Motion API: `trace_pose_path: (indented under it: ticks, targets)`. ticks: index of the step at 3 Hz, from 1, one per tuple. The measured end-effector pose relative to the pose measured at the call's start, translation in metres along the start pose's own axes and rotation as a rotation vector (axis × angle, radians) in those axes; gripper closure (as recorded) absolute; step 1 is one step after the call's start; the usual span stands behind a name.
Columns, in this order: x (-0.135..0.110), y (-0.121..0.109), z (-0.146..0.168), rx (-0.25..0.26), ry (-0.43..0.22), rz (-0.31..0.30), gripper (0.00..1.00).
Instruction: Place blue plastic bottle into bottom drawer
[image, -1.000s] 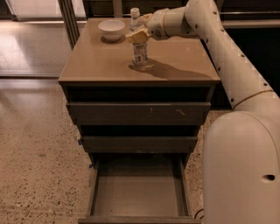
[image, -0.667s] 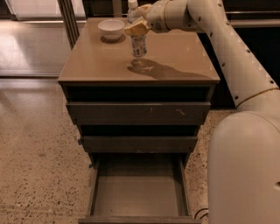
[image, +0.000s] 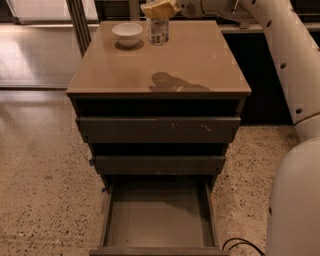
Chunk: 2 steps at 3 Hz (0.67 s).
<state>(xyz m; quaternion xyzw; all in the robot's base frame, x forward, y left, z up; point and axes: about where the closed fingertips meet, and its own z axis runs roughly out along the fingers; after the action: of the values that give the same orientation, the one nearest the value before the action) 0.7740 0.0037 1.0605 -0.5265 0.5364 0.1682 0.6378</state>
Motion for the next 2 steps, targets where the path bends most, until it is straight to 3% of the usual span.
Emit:
trace_pose_path:
  ticks: [1, 2]
  targets:
    - [-0.047, 0.016, -0.038, 0.013, -0.103, 0.090, 1.00]
    - [-0.058, 0.037, -0.057, 0.004, -0.121, 0.199, 1.00]
